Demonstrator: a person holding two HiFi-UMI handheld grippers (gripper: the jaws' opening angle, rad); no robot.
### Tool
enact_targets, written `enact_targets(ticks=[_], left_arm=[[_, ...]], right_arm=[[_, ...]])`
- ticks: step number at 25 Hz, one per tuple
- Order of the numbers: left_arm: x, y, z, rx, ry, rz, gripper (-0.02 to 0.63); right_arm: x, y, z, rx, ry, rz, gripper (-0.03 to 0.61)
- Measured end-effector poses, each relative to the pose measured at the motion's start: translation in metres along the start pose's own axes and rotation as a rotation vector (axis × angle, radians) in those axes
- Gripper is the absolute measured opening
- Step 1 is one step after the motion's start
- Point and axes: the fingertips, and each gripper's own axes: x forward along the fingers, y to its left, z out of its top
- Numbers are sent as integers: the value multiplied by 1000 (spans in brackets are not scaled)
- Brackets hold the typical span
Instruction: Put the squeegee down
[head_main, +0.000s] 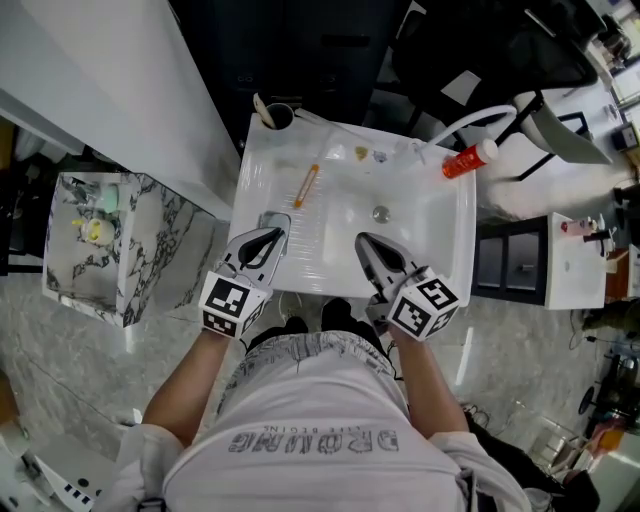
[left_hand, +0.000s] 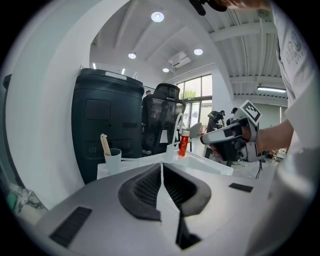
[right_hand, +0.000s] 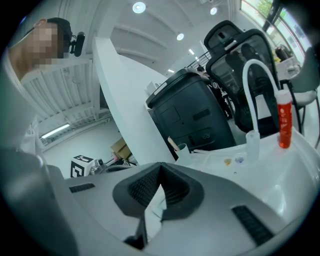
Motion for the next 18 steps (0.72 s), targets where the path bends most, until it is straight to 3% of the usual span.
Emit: enact_targets(ticks=[18], left_arm=[[12, 6, 14, -3, -22, -1, 28]], right_arm=[[13, -6, 8, -27, 19, 35, 8]])
